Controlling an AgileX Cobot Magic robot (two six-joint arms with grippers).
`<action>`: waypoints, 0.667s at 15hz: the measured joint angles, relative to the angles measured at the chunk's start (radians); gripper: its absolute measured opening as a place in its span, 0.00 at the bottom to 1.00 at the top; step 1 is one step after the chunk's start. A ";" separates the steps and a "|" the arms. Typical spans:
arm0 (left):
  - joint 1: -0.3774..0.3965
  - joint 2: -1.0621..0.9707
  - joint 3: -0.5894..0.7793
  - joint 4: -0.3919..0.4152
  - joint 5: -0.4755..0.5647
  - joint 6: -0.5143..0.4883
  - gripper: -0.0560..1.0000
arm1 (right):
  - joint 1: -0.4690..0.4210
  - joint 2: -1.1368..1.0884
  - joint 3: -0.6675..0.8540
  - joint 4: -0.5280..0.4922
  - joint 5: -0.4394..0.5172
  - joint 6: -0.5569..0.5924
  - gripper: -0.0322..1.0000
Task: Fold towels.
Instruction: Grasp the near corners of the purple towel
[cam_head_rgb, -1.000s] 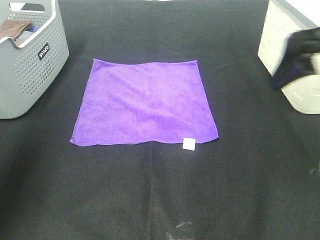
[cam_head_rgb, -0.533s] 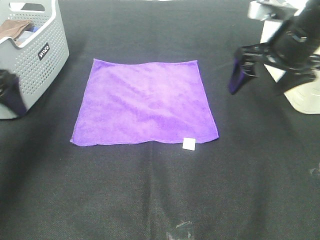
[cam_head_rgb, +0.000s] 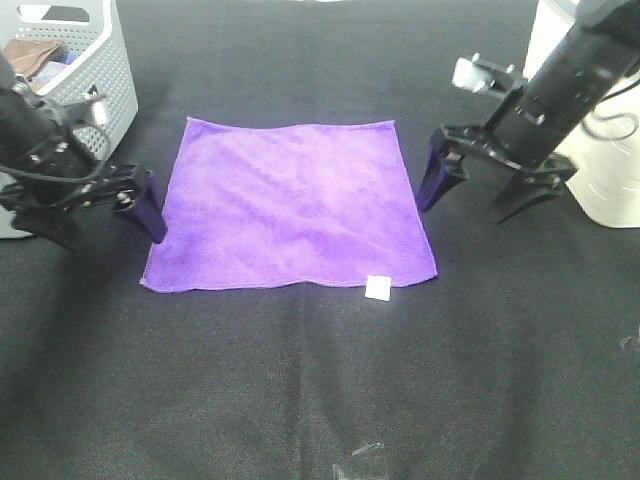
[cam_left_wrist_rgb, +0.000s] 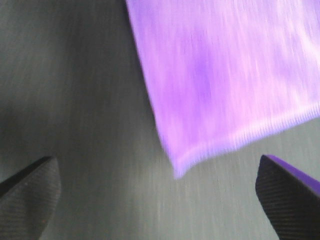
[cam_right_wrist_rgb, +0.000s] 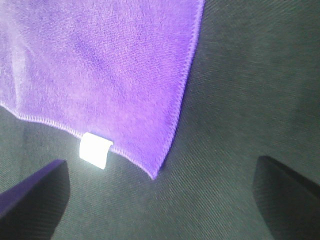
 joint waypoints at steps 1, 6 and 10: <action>0.000 0.030 -0.011 -0.007 -0.013 0.015 0.99 | 0.000 0.019 0.000 0.011 -0.002 -0.004 0.96; 0.000 0.060 -0.012 -0.007 -0.069 0.031 0.99 | 0.000 0.040 -0.001 0.029 -0.020 -0.008 0.96; 0.000 0.061 -0.012 -0.007 -0.080 0.032 0.99 | 0.000 0.060 -0.001 0.032 -0.049 -0.013 0.96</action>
